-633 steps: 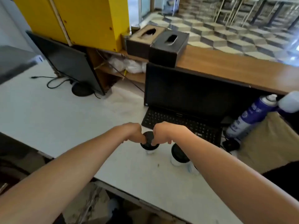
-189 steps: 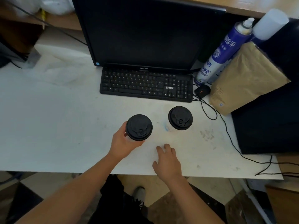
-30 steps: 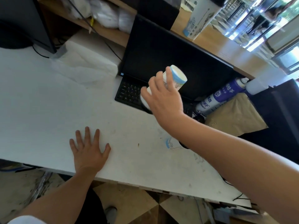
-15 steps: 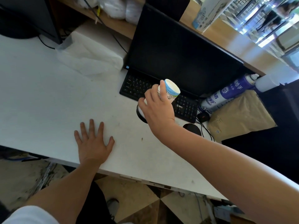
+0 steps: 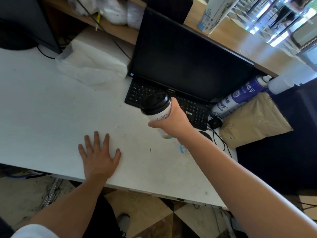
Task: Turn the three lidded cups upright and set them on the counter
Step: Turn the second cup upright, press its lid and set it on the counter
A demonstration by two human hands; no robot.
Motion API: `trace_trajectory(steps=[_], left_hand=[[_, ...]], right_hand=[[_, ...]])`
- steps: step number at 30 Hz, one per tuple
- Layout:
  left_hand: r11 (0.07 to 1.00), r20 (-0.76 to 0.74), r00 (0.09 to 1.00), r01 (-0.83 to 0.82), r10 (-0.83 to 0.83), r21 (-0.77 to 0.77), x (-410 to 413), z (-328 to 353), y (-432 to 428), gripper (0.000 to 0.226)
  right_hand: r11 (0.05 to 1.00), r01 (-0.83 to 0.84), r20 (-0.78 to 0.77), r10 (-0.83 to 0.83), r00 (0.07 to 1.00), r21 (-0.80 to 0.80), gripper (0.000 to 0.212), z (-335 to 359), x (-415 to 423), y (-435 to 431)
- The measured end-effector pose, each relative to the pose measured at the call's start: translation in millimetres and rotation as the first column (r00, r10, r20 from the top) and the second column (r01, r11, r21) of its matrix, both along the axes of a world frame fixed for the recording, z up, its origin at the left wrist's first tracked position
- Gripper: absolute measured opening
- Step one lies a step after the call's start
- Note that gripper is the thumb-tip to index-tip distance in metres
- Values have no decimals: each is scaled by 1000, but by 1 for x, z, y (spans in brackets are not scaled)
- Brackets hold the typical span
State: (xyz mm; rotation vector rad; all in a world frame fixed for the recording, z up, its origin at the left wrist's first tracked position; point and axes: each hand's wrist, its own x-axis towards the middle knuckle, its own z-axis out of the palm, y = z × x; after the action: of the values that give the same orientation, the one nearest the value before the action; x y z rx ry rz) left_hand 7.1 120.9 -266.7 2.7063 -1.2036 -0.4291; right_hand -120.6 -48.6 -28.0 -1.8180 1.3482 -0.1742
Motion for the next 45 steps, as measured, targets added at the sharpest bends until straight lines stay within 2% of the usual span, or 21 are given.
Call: trace_trajectory(steps=[1, 3, 6, 9, 13, 17, 18, 20, 22, 23, 26, 29, 33, 37, 42, 45], left_hand=[[1000, -3, 1000, 1, -1, 2, 0, 0, 0, 81], [1000, -2, 1000, 6, -6, 8, 0, 1, 1, 81], [1000, -6, 1000, 17, -17, 25, 0, 2, 1, 81], [997, -10, 999, 36, -35, 75, 0, 3, -1, 81], [981, -115, 991, 86, -66, 172, 6, 13, -5, 81], [885, -265, 959, 208, -100, 417, 23, 46, -22, 96], [870, -319, 941, 246, -110, 428, 30, 58, -30, 97], [905, -501, 851, 328, -158, 271, 43, 87, -50, 95], [957, -675, 706, 290, -215, 0, 50, 118, -69, 100], [961, -709, 659, 258, -251, -100, 51, 133, -79, 105], [930, -709, 602, 257, -368, -264, 47, 167, -106, 110], [872, -687, 539, 272, -488, -407, 39, 181, -125, 93], [848, -680, 516, 222, -520, -480, 29, 184, -139, 72], [846, -683, 510, 210, -522, -489, 21, 183, -148, 75], [818, -654, 500, 255, -568, -515, 12, 198, -168, 74], [786, -608, 512, 280, -608, -551, 5, 220, -190, 74]], right_hand=[[995, 65, 134, -75, 988, 80, 78, -4, -3, 1], [973, 146, 303, -195, 933, 176, 76, -21, -9, 5], [953, 177, 418, -270, 868, 246, 72, -45, -13, 15], [943, 194, 451, -303, 839, 272, 74, -62, -13, 23], [940, 205, 431, -310, 847, 273, 79, -64, -9, 24], [932, 216, 410, -325, 852, 290, 83, -59, -3, 18], [931, 220, 400, -328, 856, 293, 88, -57, -1, 17], [923, 236, 388, -345, 854, 303, 94, -55, 4, 16], [914, 261, 380, -372, 847, 312, 100, -53, 7, 15], [908, 276, 378, -386, 841, 315, 101, -52, 9, 15], [900, 311, 374, -414, 830, 306, 96, -45, 14, 12], [896, 337, 396, -433, 810, 290, 89, -39, 15, 6], [874, 404, 431, -486, 761, 271, 86, -35, 13, 0], [872, 417, 442, -490, 751, 257, 95, -34, 6, -5], [893, 386, 465, -450, 763, 231, 82, -20, -11, -24], [909, 377, 478, -414, 775, 176, 85, 0, -19, -47]])
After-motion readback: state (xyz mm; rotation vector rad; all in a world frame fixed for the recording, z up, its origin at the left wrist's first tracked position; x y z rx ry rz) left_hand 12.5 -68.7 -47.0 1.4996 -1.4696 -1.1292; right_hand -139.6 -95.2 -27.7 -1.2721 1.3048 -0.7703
